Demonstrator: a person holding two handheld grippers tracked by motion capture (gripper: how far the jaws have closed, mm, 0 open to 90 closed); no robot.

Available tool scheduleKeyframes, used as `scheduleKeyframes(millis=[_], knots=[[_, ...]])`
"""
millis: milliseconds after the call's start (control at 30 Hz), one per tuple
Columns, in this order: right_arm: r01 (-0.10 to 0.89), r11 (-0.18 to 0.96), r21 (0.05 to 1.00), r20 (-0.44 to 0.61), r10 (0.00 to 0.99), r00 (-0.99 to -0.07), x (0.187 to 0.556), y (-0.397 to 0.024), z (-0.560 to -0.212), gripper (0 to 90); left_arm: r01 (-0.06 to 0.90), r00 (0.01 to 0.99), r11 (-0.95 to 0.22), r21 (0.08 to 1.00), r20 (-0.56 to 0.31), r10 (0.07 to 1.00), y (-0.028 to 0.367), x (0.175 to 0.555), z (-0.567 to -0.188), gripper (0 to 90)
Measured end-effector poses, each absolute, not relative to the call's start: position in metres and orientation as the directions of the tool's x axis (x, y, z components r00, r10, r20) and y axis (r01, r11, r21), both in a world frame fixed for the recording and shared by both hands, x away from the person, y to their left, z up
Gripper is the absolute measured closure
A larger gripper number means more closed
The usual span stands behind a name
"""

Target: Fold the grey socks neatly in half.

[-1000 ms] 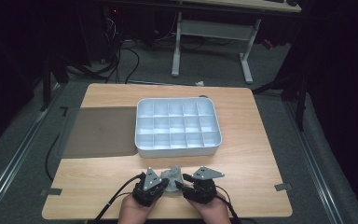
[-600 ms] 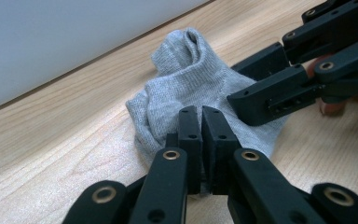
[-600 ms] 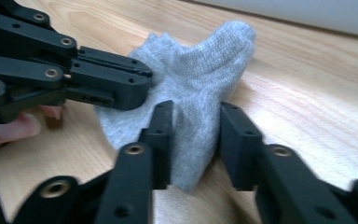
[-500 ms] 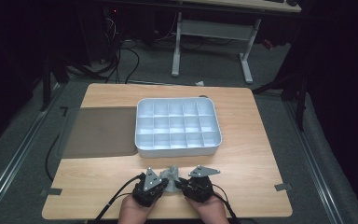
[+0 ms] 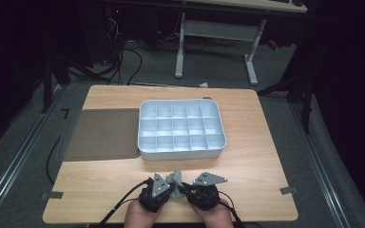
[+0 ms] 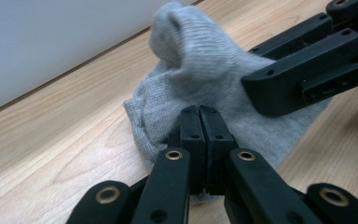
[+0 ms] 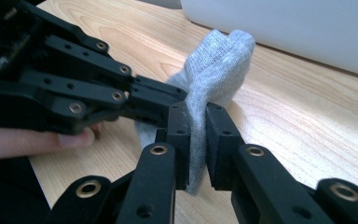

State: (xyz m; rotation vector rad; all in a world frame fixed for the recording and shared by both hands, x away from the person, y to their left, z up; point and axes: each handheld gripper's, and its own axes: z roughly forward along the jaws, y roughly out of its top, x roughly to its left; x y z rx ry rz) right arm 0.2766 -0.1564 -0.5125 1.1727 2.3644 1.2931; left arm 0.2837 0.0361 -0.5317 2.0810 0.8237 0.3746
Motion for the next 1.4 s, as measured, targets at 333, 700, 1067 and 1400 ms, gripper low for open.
scheduleKeyframes(millis=[333, 700, 1067, 1400], knots=[[0.496, 0.235, 0.836, 0.158, 0.763, -0.627, 0.281, -0.178, -0.505, 64.9, 0.431, 0.741, -0.418, 0.800, -0.050, 0.669, 0.037, 0.286, -0.532, 88.7], [0.562, 0.300, 0.771, 0.136, 0.784, -0.605, 0.286, -0.180, -0.522, 79.3, 0.434, 0.744, -0.414, 0.800, -0.059, 0.666, 0.038, 0.286, -0.532, 88.5], [0.489, 0.318, 0.812, 0.110, 0.740, -0.664, 0.279, -0.154, -0.520, 90.0, 0.429, 0.737, -0.417, 0.801, -0.043, 0.675, 0.036, 0.283, -0.532, 88.5], [0.469, 0.326, 0.821, 0.093, 0.734, -0.673, 0.280, -0.149, -0.519, 90.0, 0.421, 0.732, -0.424, 0.802, -0.024, 0.681, 0.035, 0.282, -0.532, 88.4]])
